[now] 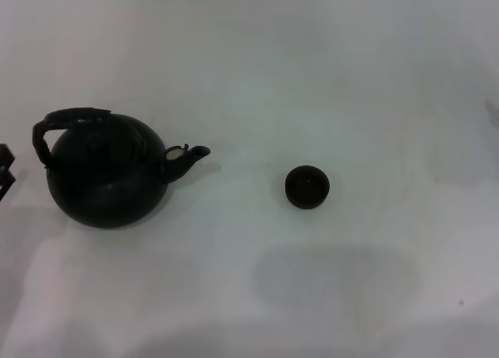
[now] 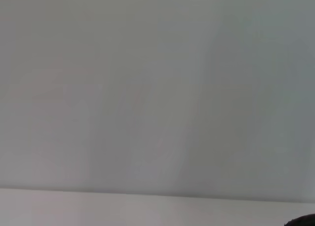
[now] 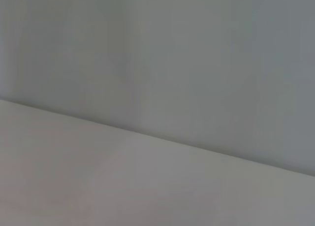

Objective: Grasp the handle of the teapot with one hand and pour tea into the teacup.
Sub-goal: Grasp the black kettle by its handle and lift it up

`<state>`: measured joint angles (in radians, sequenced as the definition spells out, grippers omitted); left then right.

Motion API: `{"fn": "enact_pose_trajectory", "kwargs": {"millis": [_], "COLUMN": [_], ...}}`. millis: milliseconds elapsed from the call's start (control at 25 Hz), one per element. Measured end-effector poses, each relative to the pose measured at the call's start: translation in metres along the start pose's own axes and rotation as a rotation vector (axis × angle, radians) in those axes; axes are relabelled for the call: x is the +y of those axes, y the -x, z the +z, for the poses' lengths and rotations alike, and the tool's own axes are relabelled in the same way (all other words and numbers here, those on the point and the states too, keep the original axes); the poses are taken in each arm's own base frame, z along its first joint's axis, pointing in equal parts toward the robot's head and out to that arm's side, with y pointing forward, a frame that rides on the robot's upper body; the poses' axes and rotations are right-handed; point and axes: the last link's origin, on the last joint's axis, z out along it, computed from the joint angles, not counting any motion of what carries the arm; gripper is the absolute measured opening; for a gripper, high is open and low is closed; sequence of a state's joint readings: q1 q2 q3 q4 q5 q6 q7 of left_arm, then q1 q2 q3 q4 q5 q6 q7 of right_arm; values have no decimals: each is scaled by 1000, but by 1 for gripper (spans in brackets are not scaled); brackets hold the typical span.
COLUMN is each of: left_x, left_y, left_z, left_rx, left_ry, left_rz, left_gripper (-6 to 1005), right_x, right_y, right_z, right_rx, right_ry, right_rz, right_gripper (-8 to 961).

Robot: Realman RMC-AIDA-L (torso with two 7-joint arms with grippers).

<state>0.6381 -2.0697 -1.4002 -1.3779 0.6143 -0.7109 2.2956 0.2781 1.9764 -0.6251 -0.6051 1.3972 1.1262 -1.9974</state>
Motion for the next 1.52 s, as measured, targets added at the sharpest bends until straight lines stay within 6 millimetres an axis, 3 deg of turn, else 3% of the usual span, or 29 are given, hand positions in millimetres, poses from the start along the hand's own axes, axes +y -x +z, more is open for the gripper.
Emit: {"fn": "enact_pose_trajectory", "kwargs": {"millis": [280, 1520], "left_x": [0, -8], "left_y": [-1, 3], "left_z": [18, 46], "left_rx": [-46, -88], "left_ry": [77, 89], "left_rz": [-3, 17], "left_gripper": [626, 583], "right_x": [3, 2], "right_y": [0, 10], "right_z": [0, 8], "right_rx": [-9, -31], "right_ry": [3, 2], "right_rz": [1, -24], "right_gripper": [858, 858]}}
